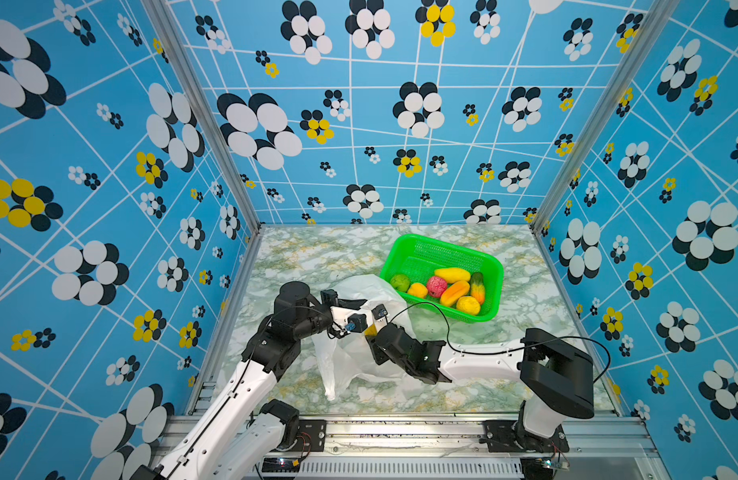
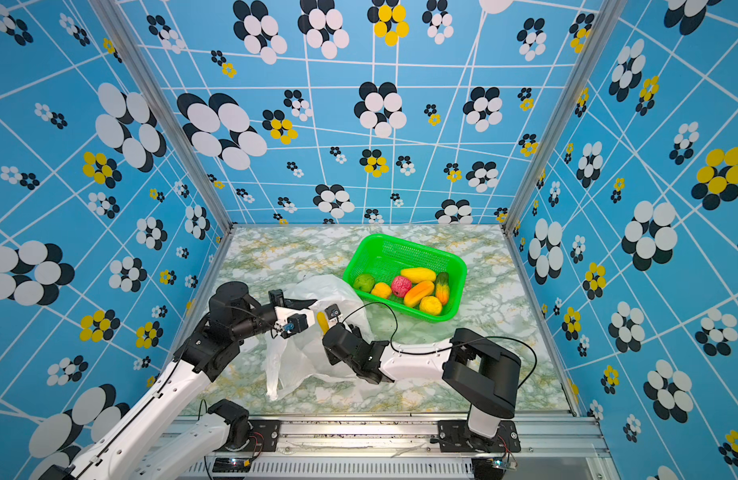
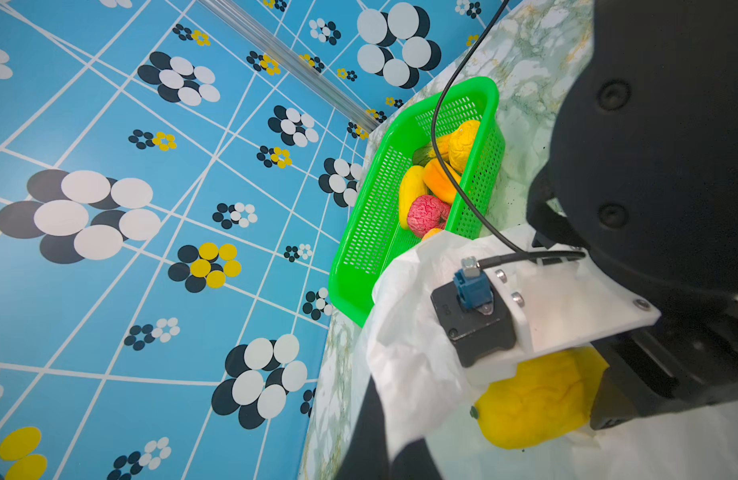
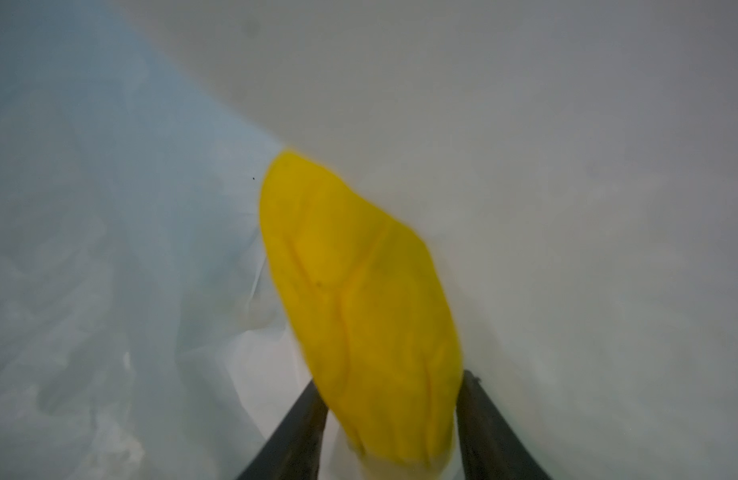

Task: Untie the knot of the plastic bag and take out the fruit
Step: 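Carry the yellow mango past the bag opening toward the green basket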

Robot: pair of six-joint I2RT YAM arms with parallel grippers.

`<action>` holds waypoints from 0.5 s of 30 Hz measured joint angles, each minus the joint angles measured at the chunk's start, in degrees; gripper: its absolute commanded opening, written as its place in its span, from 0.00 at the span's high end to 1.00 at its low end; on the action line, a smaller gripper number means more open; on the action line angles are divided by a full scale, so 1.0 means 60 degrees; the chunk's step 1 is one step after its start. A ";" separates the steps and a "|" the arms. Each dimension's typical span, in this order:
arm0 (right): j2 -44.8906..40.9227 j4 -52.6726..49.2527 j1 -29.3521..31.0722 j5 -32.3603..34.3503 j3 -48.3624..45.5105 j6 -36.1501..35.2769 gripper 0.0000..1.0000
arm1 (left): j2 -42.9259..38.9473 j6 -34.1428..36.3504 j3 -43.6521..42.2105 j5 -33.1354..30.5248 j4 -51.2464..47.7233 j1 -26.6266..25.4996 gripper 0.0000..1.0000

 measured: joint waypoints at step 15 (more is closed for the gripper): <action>0.1727 -0.1147 -0.0113 0.1115 0.2641 -0.0408 0.64 | -0.0215 0.0251 0.0000 0.0022 -0.0233 -0.0197 1.00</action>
